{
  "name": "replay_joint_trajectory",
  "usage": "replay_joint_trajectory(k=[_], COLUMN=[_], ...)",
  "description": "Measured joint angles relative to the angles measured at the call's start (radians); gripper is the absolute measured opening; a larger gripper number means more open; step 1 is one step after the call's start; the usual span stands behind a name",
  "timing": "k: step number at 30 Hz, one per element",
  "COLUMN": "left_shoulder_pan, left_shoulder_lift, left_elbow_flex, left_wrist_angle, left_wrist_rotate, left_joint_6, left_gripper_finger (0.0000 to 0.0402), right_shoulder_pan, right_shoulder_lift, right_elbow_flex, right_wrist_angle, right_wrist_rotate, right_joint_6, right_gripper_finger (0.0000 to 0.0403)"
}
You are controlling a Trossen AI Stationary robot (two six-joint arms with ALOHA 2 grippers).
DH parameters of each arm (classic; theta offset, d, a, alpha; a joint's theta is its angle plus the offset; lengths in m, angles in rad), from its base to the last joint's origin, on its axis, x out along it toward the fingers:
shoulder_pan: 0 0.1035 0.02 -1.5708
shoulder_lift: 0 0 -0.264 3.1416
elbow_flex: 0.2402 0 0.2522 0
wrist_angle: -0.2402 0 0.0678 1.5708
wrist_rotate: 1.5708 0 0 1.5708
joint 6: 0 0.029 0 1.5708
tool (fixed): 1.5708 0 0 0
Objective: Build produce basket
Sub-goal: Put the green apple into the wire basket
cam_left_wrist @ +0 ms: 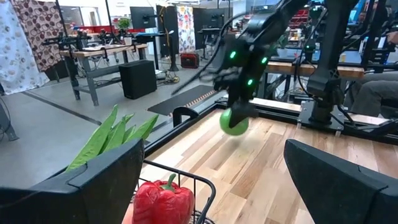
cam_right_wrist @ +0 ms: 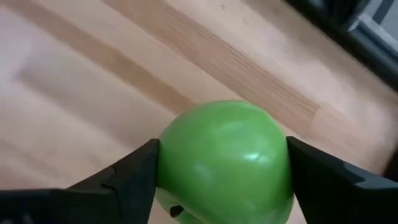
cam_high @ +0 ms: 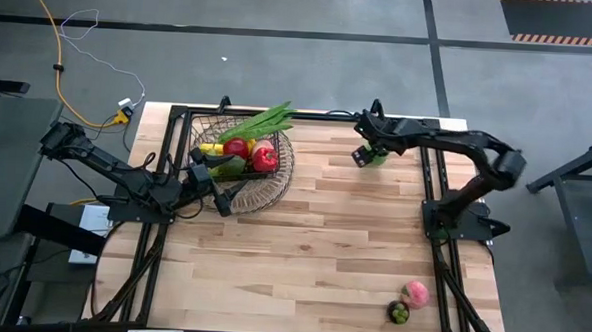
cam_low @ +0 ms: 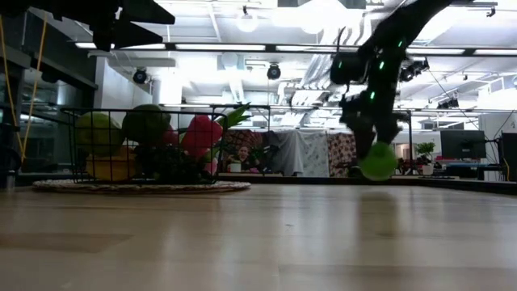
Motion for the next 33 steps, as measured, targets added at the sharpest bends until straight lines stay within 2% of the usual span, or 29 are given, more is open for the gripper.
replay_joint_trajectory(k=[5, 7, 9, 14, 19, 22, 25, 33], left_shoulder_pan=[-0.001, -0.004, -0.006, -0.022, -0.021, -0.014, -0.005, 0.000], left_shoulder_lift=[0.000, 0.000, 0.000, 0.000, 0.000, 0.000, 0.000, 0.000], left_elbow_flex=[0.000, 0.000, 0.000, 0.000, 0.000, 0.000, 0.000, 0.000], left_wrist_angle=[0.000, 0.000, 0.000, 0.001, 0.021, 0.032, 0.040, 0.040], left_wrist_rotate=[0.000, 0.000, 0.000, 0.032, 0.182, 0.283, 0.316, 0.253], left_joint_6=[-0.001, -0.002, -0.003, -0.019, -0.020, -0.019, -0.019, -0.021], left_gripper_finger=[0.0376, 0.0376, 0.0376, 0.0376, 0.0376, 0.0376, 0.0376, 0.0376], right_shoulder_pan=[0.092, 0.152, 0.219, 0.384, 0.507, 0.547, 0.582, 0.612], right_shoulder_lift=[-0.134, -0.190, -0.247, -0.391, -0.456, -0.458, -0.458, -0.456], right_elbow_flex=[0.002, 0.001, -0.040, -0.292, -0.558, -0.624, -0.631, -0.614], right_wrist_angle=[-0.075, -0.046, 0.061, 0.513, 1.114, 1.328, 1.394, 1.390], right_wrist_rotate=[0.016, 0.025, 0.027, -0.019, -0.051, -0.093, -0.098, -0.128], right_joint_6=[0.016, 0.035, 0.054, 0.109, 0.123, 0.059, -0.019, -0.097], right_gripper_finger=[0.0285, 0.0285, 0.0285, 0.0284, 0.0284, 0.0284, 0.0284, 0.0289])
